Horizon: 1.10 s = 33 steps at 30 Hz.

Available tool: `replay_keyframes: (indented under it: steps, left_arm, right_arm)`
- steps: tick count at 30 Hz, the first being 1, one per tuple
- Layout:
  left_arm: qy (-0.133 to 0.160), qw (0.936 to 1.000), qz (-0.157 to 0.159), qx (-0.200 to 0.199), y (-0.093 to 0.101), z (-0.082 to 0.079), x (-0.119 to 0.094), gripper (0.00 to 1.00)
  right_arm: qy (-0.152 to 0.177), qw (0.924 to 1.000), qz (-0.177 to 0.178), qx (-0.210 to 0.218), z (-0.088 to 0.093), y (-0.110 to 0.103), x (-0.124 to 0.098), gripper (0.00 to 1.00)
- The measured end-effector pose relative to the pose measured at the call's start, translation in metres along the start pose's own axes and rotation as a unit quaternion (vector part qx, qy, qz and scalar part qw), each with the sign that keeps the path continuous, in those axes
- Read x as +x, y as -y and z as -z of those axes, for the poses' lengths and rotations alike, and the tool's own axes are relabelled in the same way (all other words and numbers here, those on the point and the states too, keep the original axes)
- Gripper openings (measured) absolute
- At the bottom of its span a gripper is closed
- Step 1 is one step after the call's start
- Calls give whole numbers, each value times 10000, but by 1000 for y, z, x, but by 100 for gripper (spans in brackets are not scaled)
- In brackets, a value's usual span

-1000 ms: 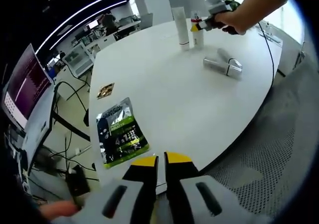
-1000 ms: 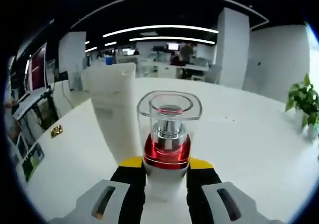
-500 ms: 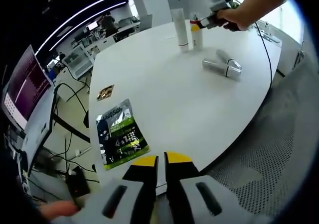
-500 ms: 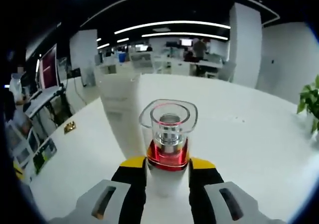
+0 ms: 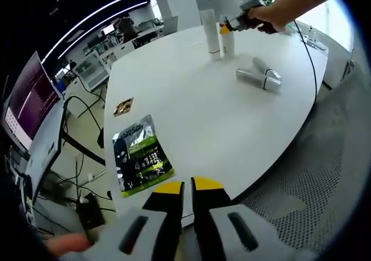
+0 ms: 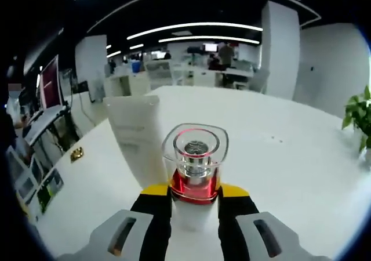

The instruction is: Arrange the skincare products in the storage area until every visible bottle or jar stands upright without overlapping.

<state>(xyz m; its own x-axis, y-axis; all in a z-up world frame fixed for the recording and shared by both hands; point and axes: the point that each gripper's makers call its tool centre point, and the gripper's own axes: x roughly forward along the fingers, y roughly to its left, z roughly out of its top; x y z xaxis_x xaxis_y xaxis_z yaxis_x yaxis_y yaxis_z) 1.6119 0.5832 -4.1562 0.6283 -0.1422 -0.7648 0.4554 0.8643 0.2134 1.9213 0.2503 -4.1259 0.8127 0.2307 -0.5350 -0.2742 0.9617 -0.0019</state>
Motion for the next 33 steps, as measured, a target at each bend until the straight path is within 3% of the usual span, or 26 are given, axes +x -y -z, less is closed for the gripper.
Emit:
replay_keyframes:
  steps: [5,7,10,13,18,22,25,28,33]
  left_arm:
    - [-32,10000,5,6,0,1,0,0]
    - [24,10000,-40,-17,-2,-1,-1,0]
    - [0,10000,-15,11,-1,0,-1,0]
    - [-24,10000,14,35,1,1,0,0]
    - [-65,9999,56,82,2,2,0,0]
    - [-130,9998,74,125,3,4,1,0]
    - [-198,9997,69,153,3,6,2,0]
    - [-203,9997,68,154,3,7,2,0]
    - [-256,9995,70,152,3,9,2,0]
  right_arm:
    - [-95,9996,-72,-264,3,-4,-1,32]
    - [-194,9991,-366,-115,8,-10,-4,37]
    - [-257,9958,-778,-402,14,-16,-8,46]
    - [-389,9909,-1142,-597,20,-16,-15,47]
    - [-522,9814,-1417,-1184,18,-10,-19,50]
    - [-579,9705,-1756,-1548,16,-17,-21,46]
    - [-890,9531,-1968,-2118,27,-25,-23,50]
    - [-991,9406,-2194,-2395,31,-35,-23,45]
    - [-1265,9250,-2288,-2758,44,-39,-17,43]
